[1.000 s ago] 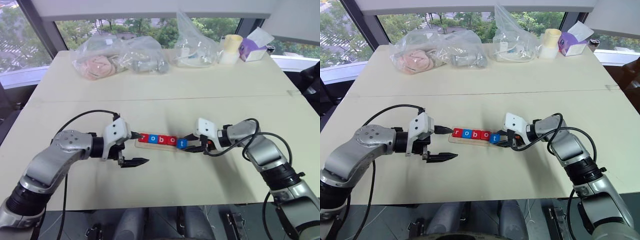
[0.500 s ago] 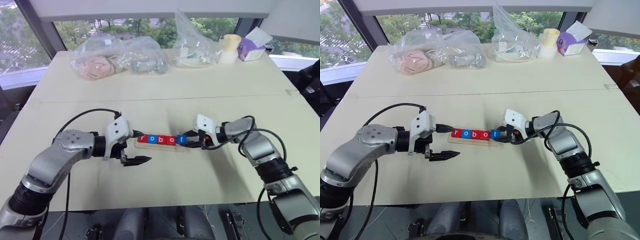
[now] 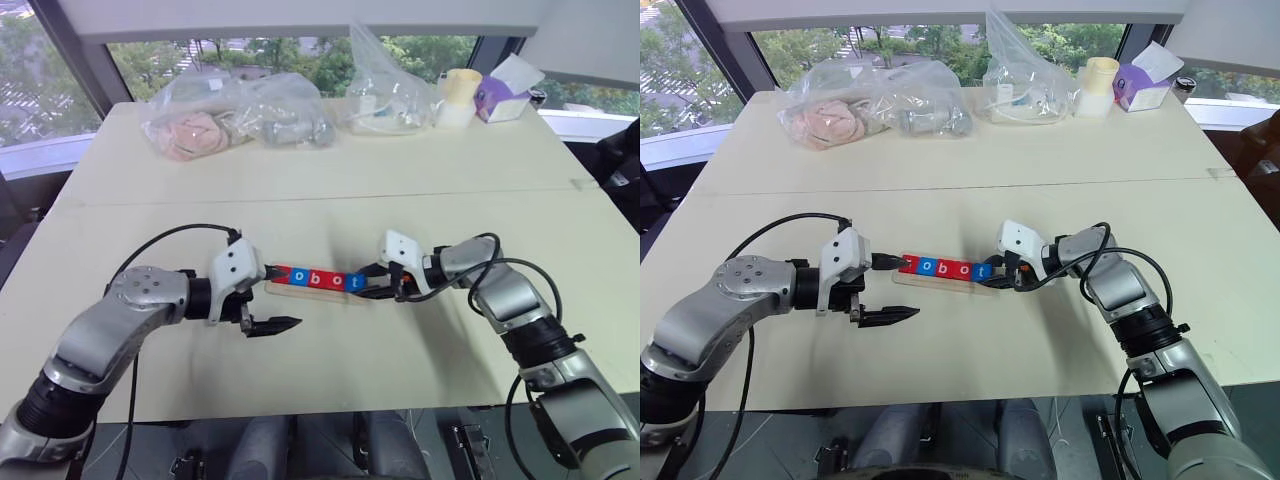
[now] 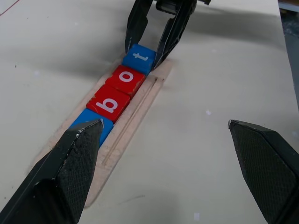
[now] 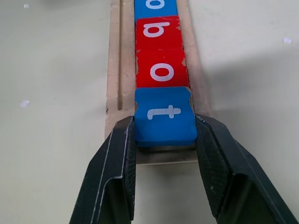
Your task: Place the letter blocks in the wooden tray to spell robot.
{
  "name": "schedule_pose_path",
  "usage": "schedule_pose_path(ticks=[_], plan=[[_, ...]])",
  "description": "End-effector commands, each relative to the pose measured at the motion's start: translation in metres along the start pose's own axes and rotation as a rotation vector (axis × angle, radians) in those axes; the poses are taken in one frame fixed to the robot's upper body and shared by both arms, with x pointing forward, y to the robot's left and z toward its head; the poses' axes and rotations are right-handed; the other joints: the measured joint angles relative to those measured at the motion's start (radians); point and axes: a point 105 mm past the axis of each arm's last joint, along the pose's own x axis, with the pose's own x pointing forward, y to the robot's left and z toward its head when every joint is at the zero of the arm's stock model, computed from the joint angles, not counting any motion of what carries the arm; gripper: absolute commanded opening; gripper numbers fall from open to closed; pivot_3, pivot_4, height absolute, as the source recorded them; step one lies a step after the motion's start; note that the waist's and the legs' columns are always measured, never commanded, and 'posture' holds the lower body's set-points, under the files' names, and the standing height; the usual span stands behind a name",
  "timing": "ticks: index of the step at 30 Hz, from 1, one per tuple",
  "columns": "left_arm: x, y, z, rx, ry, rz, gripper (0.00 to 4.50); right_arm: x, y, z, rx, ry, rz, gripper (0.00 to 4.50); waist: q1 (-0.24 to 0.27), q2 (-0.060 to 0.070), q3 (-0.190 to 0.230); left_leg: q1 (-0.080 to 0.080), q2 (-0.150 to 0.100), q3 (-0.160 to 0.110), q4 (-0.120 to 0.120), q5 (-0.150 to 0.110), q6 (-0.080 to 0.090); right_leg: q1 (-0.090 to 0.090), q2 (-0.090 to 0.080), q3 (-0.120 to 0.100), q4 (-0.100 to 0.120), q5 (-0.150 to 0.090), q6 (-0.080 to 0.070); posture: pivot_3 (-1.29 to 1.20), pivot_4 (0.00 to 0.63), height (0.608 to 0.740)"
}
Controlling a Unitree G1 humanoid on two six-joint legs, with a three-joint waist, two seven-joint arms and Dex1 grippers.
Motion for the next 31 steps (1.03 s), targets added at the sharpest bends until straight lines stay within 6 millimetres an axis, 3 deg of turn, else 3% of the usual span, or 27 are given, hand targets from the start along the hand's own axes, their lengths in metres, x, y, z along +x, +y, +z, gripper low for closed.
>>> schedule_pose_path(ticks=[1,6,12,16,19,26,28,31], plan=[[-0.002,0.003,0.003,0.031,-0.017,0.009,4.50,0.002,-0.001,0.016,-0.030,-0.065,-0.017,2.33,-0.001,0.000,0.000,0.000,0.000,0.000,0.000,0.000,0.000,0.000,0.000,0.000,0.000,0.000,0.000,0.00,0.150,0.740],[-0.002,0.005,-0.003,0.035,-0.009,0.012,4.50,-0.002,-0.009,0.030,-0.059,-0.109,-0.073,4.48,0.000,0.000,0.000,0.000,0.000,0.000,0.000,0.000,0.000,0.000,0.000,0.000,0.000,0.000,0.000,0.00,0.150,0.740],[-0.004,0.007,-0.002,0.040,-0.009,0.021,4.50,-0.021,-0.026,0.040,-0.049,-0.152,-0.191,4.48,0.001,0.000,0.000,0.000,0.000,0.000,0.000,0.000,0.000,0.000,0.000,0.000,0.001,0.000,0.000,0.00,0.150,0.740],[-0.012,0.013,0.009,-0.028,-0.087,0.048,4.50,-0.037,-0.026,0.030,-0.034,-0.139,-0.277,4.48,0.006,0.000,0.000,0.000,0.000,0.000,0.000,0.000,0.000,0.000,0.000,0.000,0.001,0.000,0.000,0.00,0.150,0.740],[-0.021,0.020,0.012,-0.112,-0.143,0.088,4.50,-0.052,-0.022,0.034,0.074,-0.220,-0.340,4.48,0.007,0.000,0.000,0.000,0.000,-0.001,0.000,0.000,0.000,0.000,0.000,0.000,0.001,0.000,0.000,0.00,0.150,0.740],[-0.064,0.015,-0.024,-0.244,-0.030,0.207,4.50,-0.079,0.039,0.041,0.259,-0.272,-0.221,4.48,-0.001,0.000,0.000,0.001,0.001,-0.001,-0.001,0.000,0.000,-0.002,-0.001,0.001,0.005,-0.001,0.000,0.00,0.150,0.740],[-0.074,0.007,-0.033,-0.302,-0.017,0.231,4.50,-0.081,0.060,0.025,0.288,-0.151,-0.189,4.48,0.004,0.000,0.000,0.001,0.001,-0.001,-0.001,0.000,0.000,-0.002,-0.001,0.001,0.005,-0.002,-0.001,0.00,0.150,0.740],[-0.081,0.004,-0.044,-0.334,0.015,0.281,4.50,-0.081,0.070,0.018,0.318,-0.090,-0.201,4.48,0.008,0.000,0.000,0.001,0.001,0.000,-0.001,-0.001,-0.001,-0.001,-0.002,0.001,0.003,-0.004,0.002,0.00,0.150,0.740]])
